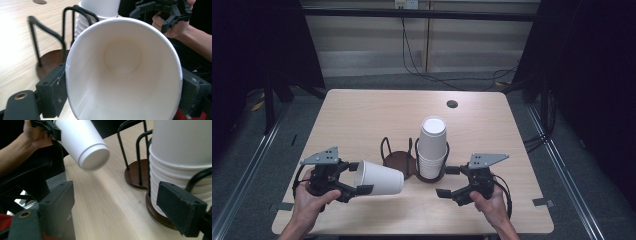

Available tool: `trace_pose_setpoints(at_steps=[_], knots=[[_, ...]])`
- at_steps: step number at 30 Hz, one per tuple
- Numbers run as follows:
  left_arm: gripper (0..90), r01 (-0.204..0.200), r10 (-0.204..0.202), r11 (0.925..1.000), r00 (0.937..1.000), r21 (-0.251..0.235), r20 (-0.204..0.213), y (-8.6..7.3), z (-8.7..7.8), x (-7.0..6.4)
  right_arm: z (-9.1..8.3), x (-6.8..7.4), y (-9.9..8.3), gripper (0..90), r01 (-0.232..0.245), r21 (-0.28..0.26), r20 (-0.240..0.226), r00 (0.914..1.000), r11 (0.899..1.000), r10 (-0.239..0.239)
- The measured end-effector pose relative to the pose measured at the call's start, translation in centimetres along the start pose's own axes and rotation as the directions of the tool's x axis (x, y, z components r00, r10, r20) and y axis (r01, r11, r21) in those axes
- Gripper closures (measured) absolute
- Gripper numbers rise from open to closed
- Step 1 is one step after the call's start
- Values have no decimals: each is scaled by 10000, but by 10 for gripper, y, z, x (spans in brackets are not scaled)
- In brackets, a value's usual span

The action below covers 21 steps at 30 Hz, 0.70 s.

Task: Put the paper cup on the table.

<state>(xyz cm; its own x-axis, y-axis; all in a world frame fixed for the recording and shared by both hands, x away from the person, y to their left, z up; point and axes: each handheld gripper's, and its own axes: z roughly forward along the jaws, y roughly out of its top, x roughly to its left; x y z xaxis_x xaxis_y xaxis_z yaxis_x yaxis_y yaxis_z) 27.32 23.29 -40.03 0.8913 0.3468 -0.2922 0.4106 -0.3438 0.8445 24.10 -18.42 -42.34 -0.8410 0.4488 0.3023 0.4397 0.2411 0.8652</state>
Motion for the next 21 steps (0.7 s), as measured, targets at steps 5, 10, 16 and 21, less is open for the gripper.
trace_pose_setpoints(at_steps=[5, 10, 16, 21], knots=[[135, 136, -136, 9999, 9992, 11, -375, -1, -10, 5, 1, 0, 1, 151, -16, 11, 239, 9997, 10000, 15], [134, 203, -194, 9997, 9973, 127, -711, -2, -20, 11, 1, 0, -1, 151, -39, 26, 370, 9993, 10000, 38], [133, 267, -244, 9994, 9944, 209, -1028, -1, -31, 17, 1, -1, -2, 152, -82, -33, 520, 9986, 10000, 83], [136, 192, -151, 9992, 9928, 339, -1190, 3, -39, 20, 0, -1, -2, 152, -100, -37, 587, 9982, 9999, 102]])
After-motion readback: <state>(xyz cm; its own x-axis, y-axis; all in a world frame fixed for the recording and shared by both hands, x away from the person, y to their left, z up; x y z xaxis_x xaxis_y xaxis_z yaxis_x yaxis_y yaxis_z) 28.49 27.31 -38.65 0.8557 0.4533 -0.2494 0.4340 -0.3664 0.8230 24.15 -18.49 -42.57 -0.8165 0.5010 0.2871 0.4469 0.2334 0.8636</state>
